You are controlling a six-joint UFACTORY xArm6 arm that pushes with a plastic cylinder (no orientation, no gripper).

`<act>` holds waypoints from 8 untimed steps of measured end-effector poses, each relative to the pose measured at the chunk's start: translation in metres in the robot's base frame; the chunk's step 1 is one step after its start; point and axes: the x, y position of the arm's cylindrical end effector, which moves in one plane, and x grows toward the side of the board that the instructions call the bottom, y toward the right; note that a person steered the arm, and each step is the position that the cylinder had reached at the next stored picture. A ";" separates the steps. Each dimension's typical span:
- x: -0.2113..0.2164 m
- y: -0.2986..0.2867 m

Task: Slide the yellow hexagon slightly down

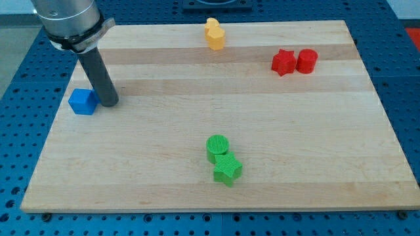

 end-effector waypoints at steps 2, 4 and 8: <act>-0.008 -0.001; -0.008 -0.001; -0.105 0.086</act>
